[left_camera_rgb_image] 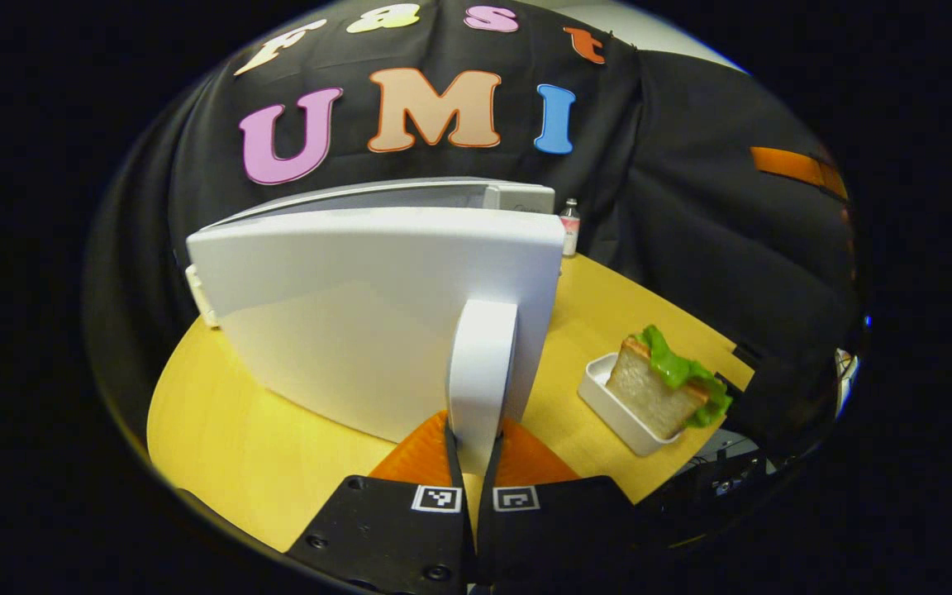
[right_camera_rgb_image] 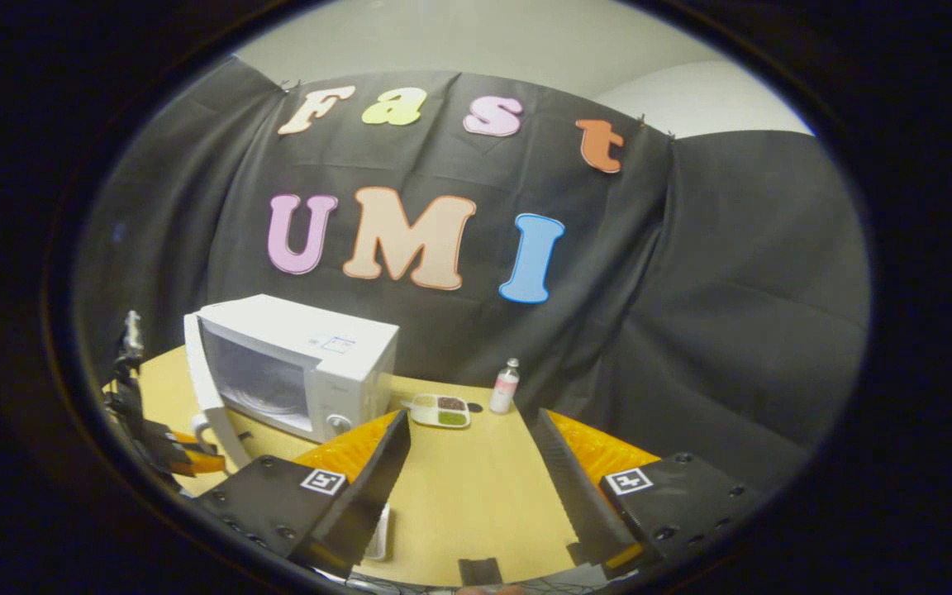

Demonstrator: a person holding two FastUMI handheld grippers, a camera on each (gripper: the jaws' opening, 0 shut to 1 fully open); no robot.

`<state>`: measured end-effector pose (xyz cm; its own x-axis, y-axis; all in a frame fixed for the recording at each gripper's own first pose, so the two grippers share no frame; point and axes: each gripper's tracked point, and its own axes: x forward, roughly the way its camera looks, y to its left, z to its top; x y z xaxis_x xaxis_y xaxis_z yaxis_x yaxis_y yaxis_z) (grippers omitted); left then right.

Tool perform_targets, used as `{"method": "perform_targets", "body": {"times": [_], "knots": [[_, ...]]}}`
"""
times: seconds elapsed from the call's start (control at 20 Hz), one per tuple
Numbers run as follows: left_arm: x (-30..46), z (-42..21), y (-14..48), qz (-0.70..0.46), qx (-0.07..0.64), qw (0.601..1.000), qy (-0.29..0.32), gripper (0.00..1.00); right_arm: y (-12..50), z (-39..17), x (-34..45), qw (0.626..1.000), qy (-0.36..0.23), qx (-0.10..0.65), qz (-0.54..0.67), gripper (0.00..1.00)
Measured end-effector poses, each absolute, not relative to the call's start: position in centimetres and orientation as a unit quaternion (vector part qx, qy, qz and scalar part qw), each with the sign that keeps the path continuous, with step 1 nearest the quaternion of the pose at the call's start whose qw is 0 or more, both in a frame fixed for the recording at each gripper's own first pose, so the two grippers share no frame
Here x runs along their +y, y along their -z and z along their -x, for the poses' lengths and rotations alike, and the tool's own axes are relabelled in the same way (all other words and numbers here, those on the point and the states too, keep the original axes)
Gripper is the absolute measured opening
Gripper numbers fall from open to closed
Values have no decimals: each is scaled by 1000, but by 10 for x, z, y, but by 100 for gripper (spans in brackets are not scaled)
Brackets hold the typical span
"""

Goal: Open the microwave oven with the left hand, put the food in, and close the microwave oven.

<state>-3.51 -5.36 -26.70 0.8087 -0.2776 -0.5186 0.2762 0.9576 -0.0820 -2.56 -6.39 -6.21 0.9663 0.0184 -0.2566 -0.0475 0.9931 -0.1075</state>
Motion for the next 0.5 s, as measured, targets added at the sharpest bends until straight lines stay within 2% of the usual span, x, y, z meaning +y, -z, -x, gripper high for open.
{"method": "perform_targets", "body": {"times": [0.5], "knots": [[126, 122, 276, 19, 304, 952, -15, 0, 78, 7, 78, 979, -139, 145, 36, 98]]}}
